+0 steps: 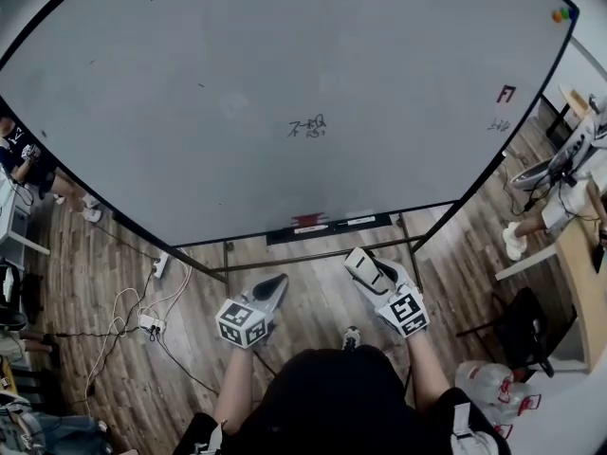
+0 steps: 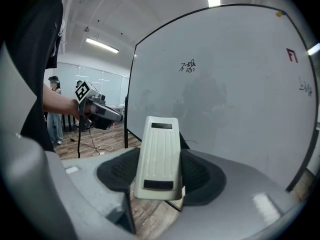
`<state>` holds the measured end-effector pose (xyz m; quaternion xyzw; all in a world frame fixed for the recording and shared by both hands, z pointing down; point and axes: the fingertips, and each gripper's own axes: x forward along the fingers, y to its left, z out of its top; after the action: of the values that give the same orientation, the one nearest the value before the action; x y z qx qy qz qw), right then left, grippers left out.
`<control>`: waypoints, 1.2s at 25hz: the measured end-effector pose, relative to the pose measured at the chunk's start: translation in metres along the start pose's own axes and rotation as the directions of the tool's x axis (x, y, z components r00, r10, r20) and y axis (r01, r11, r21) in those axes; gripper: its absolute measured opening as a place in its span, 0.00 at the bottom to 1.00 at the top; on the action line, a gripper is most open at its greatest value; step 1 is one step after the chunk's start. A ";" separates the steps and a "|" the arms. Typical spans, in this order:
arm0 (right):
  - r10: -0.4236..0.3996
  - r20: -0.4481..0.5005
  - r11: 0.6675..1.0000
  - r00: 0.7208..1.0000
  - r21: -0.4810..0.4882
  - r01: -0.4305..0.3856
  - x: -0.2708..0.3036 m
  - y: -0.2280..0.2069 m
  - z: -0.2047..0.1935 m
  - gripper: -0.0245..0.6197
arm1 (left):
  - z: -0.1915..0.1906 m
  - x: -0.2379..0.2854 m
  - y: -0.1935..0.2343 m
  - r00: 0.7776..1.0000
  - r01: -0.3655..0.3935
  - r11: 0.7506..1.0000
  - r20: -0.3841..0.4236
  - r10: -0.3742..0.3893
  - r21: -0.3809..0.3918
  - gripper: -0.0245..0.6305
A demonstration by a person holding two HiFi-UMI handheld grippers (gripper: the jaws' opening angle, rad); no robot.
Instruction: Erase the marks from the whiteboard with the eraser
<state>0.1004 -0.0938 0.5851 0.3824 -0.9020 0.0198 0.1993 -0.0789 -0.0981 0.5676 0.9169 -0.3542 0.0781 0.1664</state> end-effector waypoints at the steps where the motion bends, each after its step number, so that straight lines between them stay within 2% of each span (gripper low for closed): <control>1: 0.005 0.003 1.000 1.000 -0.003 -0.005 0.001 -0.003 0.001 0.44 | 0.002 0.002 0.001 1.000 -0.006 1.000 0.002 0.006 0.000 0.05; 18: 0.141 0.052 0.990 0.989 -0.003 -0.141 0.014 -0.057 -0.002 0.44 | 0.008 0.043 -0.009 0.991 -0.135 0.990 0.014 0.135 -0.031 0.05; 22: 0.174 0.104 0.982 0.979 0.056 -0.181 0.017 -0.072 0.012 0.44 | 0.010 0.048 -0.011 0.985 -0.170 0.984 0.029 0.171 -0.048 0.05; 25: 0.193 0.121 0.980 0.974 0.032 -0.198 0.022 -0.080 0.024 0.44 | 0.008 0.050 -0.010 0.979 -0.197 0.978 0.043 0.201 -0.067 0.06; 30: 0.168 0.156 0.986 0.973 -0.005 -0.169 0.035 -0.097 0.053 0.44 | 0.001 0.046 -0.002 0.975 -0.216 0.972 0.042 0.220 -0.089 0.05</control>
<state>0.1279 -0.1960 0.5379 0.3058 -0.9439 0.0103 0.1243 -0.0434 -0.1255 0.5780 0.8664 -0.4599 0.0572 0.1858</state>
